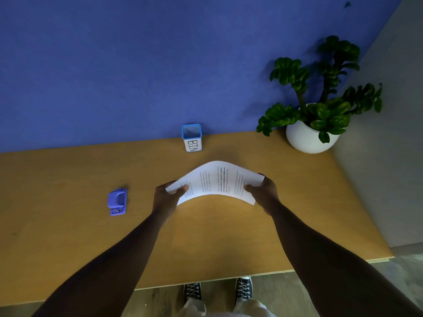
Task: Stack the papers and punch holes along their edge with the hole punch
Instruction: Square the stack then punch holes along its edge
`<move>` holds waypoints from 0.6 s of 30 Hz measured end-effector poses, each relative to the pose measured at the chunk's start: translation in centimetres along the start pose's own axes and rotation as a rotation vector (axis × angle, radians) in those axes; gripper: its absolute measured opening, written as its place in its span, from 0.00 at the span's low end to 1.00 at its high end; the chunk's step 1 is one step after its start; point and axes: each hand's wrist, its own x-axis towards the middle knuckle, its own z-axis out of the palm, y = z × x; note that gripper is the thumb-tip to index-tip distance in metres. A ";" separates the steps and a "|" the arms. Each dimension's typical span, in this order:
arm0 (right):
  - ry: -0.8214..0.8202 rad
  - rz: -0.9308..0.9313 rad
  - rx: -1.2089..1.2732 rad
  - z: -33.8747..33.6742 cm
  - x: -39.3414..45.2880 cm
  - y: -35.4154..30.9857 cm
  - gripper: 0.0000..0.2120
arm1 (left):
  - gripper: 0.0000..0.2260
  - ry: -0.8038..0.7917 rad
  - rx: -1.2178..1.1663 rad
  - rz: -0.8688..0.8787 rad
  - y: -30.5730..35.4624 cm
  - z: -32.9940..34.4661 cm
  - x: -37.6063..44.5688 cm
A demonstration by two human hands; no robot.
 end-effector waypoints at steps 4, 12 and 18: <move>0.016 -0.067 0.012 -0.3 0.1 -0.3 0.16 | 0.04 0.002 -0.001 0.037 0.8 -0.1 0.4; -0.015 -0.025 -0.086 -0.3 0.1 0.4 0.19 | 0.12 -0.051 0.179 -0.049 -0.5 -0.3 0.8; -0.010 -0.091 -0.051 -0.6 0.3 -0.9 0.16 | 0.07 -0.021 0.138 0.027 0.7 -0.1 1.3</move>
